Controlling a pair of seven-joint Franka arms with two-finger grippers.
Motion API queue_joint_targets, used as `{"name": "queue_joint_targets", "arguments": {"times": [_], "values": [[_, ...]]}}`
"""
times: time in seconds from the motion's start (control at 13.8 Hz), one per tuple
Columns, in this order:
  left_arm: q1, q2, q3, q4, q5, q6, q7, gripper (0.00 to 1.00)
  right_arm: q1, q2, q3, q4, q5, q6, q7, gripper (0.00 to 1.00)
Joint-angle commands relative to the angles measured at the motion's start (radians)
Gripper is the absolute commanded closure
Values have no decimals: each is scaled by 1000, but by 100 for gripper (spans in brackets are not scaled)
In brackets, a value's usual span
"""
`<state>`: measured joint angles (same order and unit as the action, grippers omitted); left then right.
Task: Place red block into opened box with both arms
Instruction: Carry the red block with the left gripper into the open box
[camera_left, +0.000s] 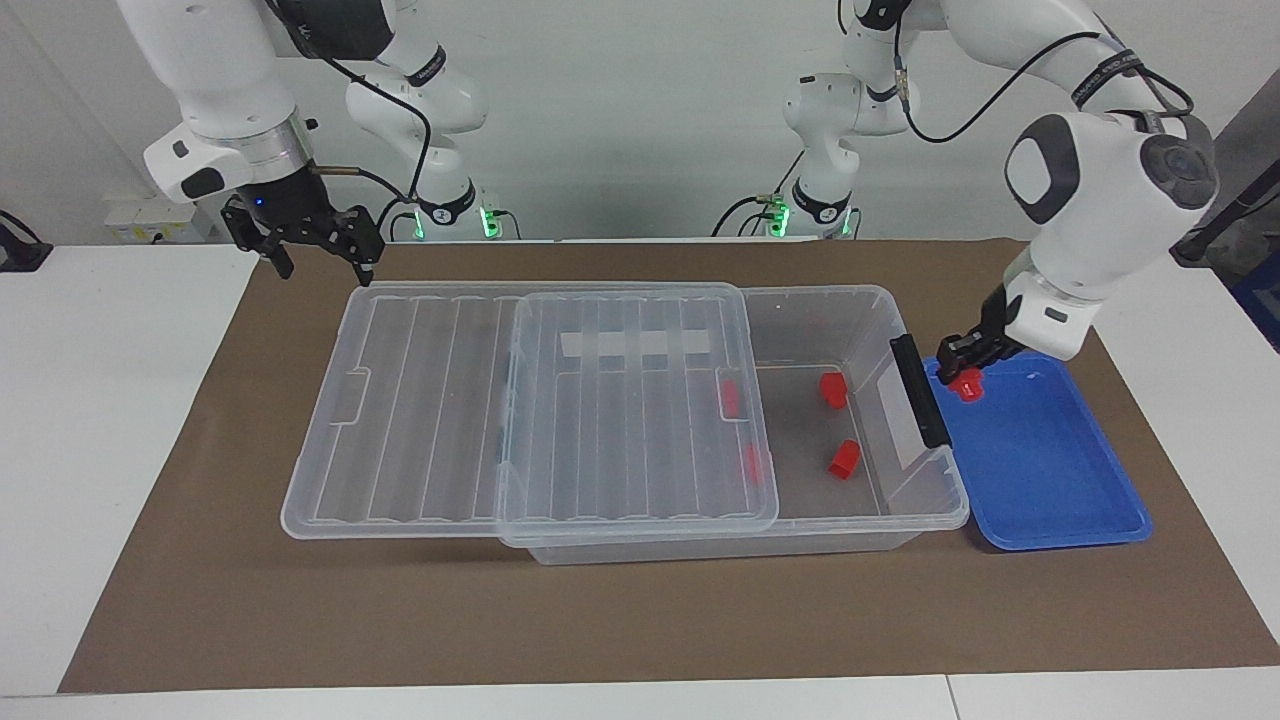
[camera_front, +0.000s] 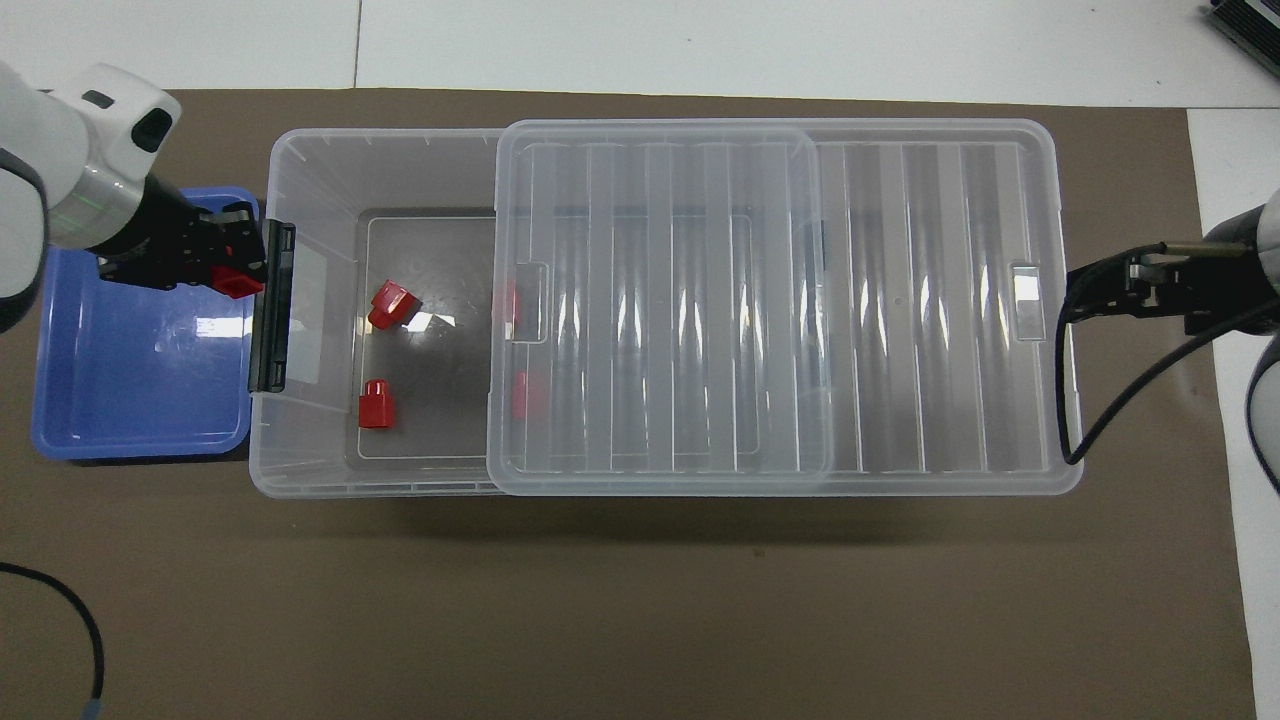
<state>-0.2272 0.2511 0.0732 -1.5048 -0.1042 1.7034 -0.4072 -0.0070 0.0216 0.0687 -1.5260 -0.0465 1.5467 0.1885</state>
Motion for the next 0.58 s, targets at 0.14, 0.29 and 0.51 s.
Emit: {"name": "queue_joint_targets", "arguments": {"times": [0.14, 0.29, 0.51], "values": [[-130, -71, 16, -189, 38, 203, -137, 100, -8, -2, 5, 7, 2, -17, 11, 0], [-181, -131, 16, -380, 52, 393, -194, 100, -8, -3, 5, 7, 2, -17, 11, 0], [-217, -150, 16, -495, 70, 470, -197, 100, -30, -2, -1, 4, 2, -7, 11, 0]]}}
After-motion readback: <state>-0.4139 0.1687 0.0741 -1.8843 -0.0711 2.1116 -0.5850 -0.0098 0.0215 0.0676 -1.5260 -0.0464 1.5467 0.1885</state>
